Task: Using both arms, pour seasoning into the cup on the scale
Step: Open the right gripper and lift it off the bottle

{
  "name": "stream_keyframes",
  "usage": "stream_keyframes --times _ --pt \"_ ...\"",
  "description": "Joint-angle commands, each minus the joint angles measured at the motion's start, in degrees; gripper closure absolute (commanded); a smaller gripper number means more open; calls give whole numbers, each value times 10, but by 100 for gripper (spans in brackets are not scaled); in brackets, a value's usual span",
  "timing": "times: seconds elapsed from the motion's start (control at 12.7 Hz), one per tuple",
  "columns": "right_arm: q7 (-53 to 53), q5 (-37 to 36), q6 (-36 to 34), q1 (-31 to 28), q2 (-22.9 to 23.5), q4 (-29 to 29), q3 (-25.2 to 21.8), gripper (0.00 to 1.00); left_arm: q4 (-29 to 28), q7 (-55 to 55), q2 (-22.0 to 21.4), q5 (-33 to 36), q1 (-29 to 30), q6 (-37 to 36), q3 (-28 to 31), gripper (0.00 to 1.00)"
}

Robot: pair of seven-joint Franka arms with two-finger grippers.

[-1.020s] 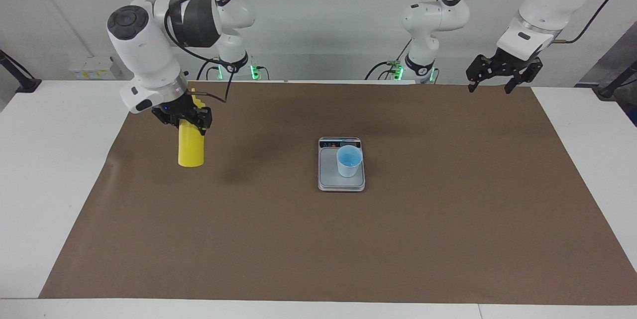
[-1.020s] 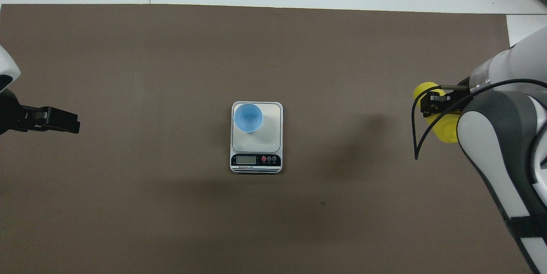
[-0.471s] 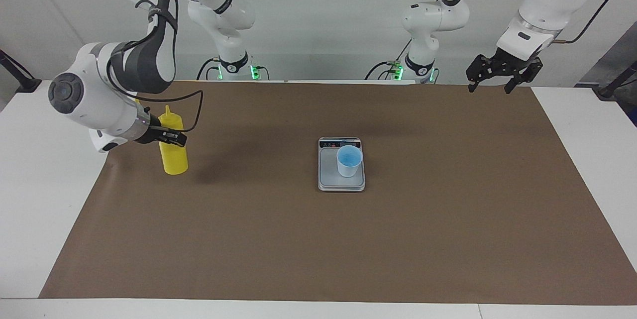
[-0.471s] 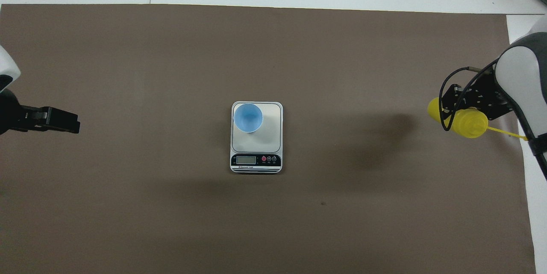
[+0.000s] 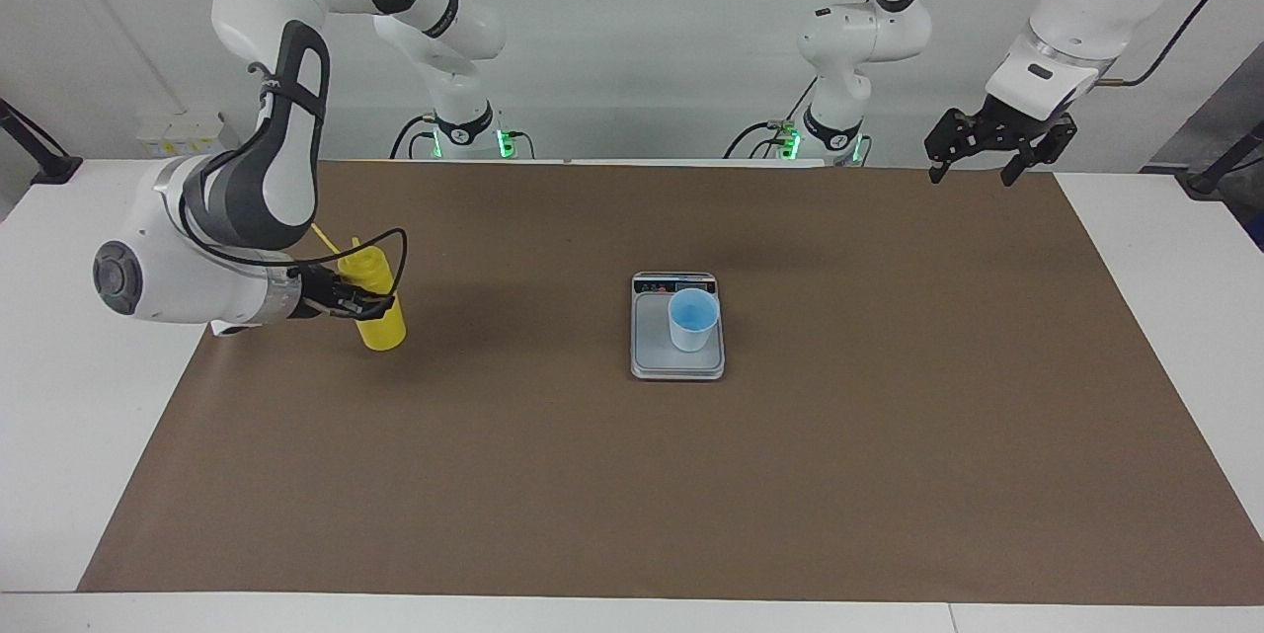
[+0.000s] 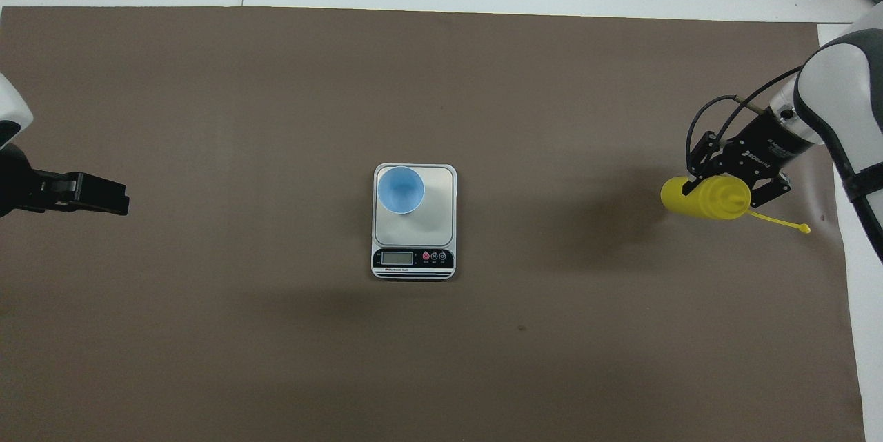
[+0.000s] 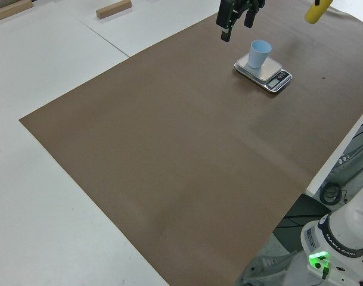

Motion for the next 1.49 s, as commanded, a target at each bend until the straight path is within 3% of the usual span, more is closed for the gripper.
stream_keyframes --times 0.0,0.24,0.55,0.63,0.78,0.86,0.94,1.1,1.41 --pt "55 38 -17 -15 11 23 4 100 -10 -6 -11 -5 2 0 1 0" --pt "92 101 1 -41 17 8 4 100 -10 -6 -11 -5 2 0 0 0" --pt "179 115 24 -45 16 -16 4 100 -11 -6 -11 -5 2 0 1 0" --pt "197 115 40 -51 15 -30 4 80 -11 -6 -11 -5 2 0 0 0" --pt "203 115 47 -56 13 -34 4 67 -10 -6 -11 -5 2 0 1 0" --pt "203 114 49 -56 13 -34 4 52 -10 -6 -11 -5 2 0 1 0" --pt "207 113 64 -56 10 -44 4 1 -11 -6 -11 -5 2 0 1 0" --pt "220 114 83 -63 2 -69 4 0 -10 -6 -11 -5 2 0 1 0" --pt "210 102 89 -66 -10 -59 3 0 -10 -6 -11 -5 2 0 1 0"
